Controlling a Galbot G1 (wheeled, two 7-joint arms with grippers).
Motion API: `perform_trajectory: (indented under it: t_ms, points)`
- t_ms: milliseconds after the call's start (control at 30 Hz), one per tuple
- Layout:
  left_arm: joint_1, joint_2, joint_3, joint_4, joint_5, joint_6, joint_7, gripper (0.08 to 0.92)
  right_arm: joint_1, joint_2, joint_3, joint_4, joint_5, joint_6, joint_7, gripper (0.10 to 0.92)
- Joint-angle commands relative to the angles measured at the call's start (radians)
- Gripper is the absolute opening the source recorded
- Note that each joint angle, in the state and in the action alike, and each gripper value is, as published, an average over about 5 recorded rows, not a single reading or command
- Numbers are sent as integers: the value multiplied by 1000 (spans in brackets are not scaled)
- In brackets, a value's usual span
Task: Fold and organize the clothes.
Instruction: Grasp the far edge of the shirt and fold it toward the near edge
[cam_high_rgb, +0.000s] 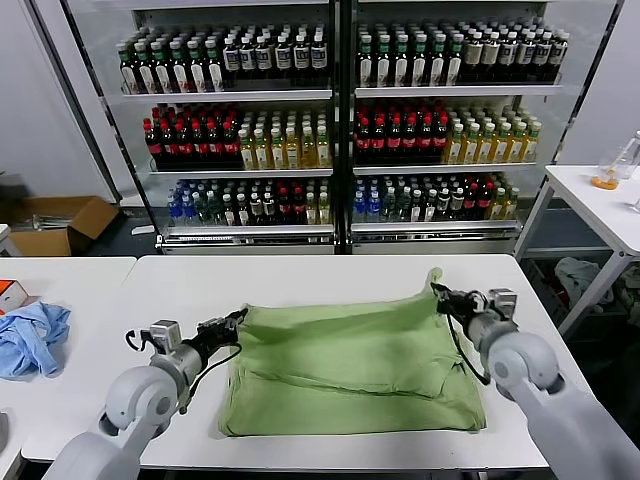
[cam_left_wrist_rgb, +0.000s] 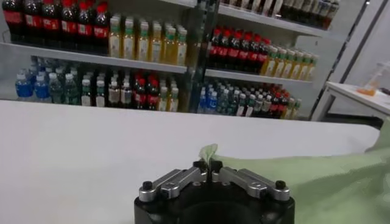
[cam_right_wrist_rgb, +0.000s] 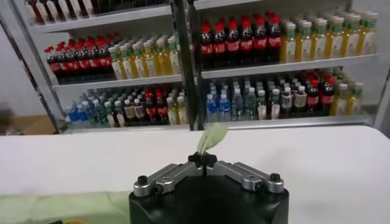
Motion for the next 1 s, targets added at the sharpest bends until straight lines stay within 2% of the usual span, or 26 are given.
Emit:
perform_trajectory:
  t_ms: [33, 400, 733, 833, 1000]
  points:
    - [177, 21, -66, -127, 5, 6, 9, 111, -337, -42, 228, 215, 2, -14, 4, 105]
    - [221, 17, -44, -116, 92, 32, 31, 103, -507, -12, 294, 258, -20, -54, 41, 105]
    - [198, 0, -25, -68, 163, 30, 37, 94, -470, 21, 241, 224, -80, -73, 55, 108]
    - [192, -15, -22, -68, 184, 11, 20, 126, -465, 27, 232, 229, -116, -68, 42, 154]
    - [225, -64, -17, -109, 274, -49, -48, 263, -480, 31, 238, 255, -143, -43, 32, 300]
